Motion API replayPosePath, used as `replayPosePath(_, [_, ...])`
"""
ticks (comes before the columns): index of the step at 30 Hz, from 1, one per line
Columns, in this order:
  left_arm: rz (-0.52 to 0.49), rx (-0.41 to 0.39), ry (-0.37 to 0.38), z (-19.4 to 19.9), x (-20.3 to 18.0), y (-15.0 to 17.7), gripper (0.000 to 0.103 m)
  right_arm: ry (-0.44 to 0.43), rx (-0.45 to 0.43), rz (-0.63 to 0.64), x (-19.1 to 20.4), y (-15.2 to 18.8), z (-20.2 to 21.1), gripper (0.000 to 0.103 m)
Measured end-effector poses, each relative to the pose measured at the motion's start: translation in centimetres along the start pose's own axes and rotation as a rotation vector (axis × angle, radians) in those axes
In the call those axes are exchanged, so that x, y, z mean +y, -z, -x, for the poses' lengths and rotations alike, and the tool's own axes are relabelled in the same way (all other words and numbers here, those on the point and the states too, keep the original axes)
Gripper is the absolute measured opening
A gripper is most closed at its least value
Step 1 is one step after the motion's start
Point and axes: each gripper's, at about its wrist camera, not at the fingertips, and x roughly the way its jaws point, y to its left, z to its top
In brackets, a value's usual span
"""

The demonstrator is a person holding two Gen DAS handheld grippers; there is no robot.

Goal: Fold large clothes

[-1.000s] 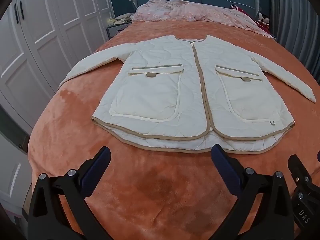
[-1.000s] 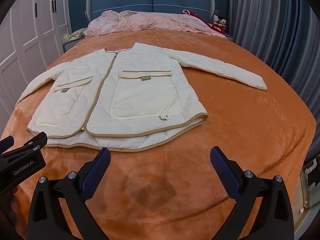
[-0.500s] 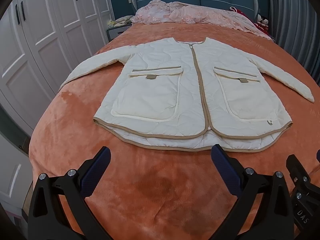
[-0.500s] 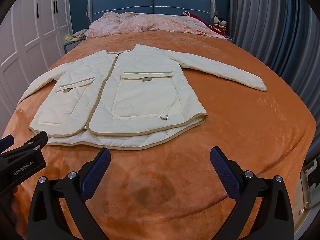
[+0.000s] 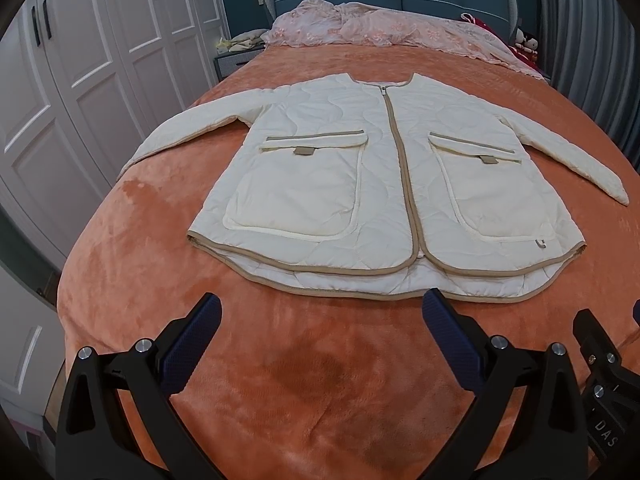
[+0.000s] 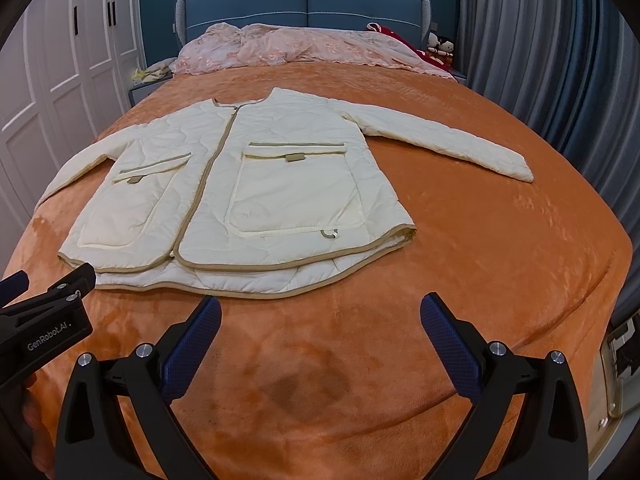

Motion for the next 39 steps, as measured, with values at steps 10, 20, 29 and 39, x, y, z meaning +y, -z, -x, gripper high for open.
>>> replayPosePath(10, [-0.005, 0.001, -0.003, -0.06, -0.03, 0.21, 0.098, -0.003, 0.005, 0.002, 0.23, 0.14, -0.09, 0.098])
replayPosePath(20, [-0.008, 0.007, -0.001, -0.32, -0.11, 0.39, 0.098, -0.008, 0.016, 0.005, 0.14, 0.22, -0.60, 0.098])
replayPosePath(29, [-0.010, 0.015, -0.001, -0.59, -0.12, 0.38, 0.098, -0.011, 0.021, 0.008, 0.20, 0.32, -0.82, 0.098])
replayPosePath(39, [-0.008, 0.018, 0.000, -0.76, -0.14, 0.40, 0.098, -0.011, 0.023, 0.008, 0.23, 0.35, -0.89, 0.098])
